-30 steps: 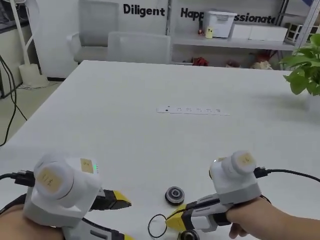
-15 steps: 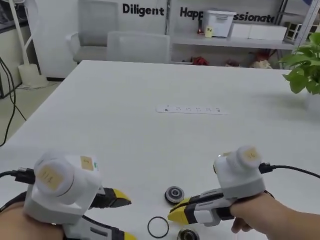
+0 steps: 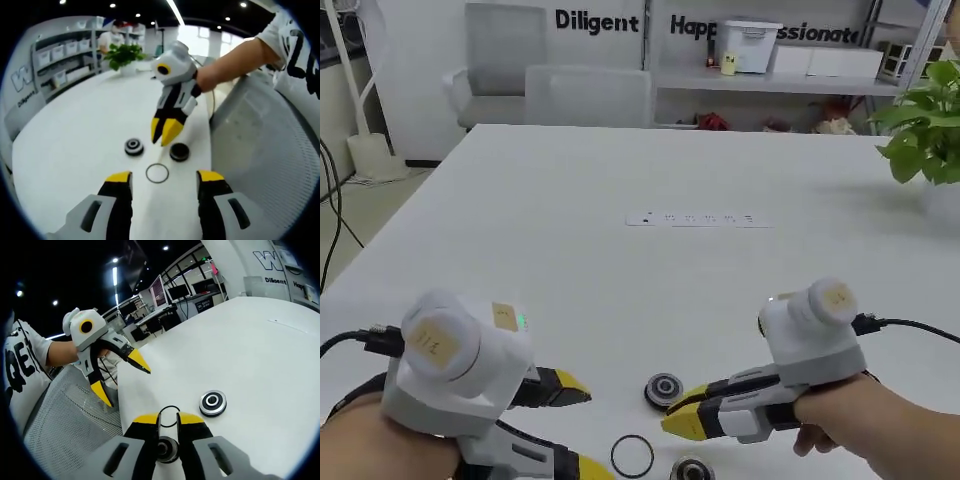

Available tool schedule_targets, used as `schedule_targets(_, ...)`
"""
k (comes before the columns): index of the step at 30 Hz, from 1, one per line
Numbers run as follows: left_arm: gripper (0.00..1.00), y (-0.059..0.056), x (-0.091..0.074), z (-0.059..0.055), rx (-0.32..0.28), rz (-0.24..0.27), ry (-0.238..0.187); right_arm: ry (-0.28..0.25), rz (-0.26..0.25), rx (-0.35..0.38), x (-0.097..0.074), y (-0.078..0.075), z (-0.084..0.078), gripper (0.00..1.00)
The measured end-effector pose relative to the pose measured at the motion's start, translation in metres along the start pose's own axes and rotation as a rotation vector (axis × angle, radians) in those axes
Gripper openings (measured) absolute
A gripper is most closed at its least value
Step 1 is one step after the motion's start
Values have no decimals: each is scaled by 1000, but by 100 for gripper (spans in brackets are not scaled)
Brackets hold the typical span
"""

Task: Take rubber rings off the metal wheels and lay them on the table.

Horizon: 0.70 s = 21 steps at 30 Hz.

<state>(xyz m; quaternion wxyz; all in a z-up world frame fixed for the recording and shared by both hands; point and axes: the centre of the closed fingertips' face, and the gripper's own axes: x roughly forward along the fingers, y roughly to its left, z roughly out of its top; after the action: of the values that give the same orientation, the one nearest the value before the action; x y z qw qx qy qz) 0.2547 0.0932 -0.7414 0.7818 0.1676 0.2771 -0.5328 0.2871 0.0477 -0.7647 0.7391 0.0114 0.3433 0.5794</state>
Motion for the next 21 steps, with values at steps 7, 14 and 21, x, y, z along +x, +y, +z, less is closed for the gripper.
schedule_targets(7, 52, -1, 4, 5, 14, -9, 0, -12, -6, 3, -11, -1, 0, 11)
schedule_targets(14, 52, -3, 9, 9, 23, -20, 7, -25, -14, 10, -22, -4, -2, 12)
schedule_targets(21, 52, -4, 15, 12, 28, -30, 13, -32, -20, 22, -31, -5, -7, 12)
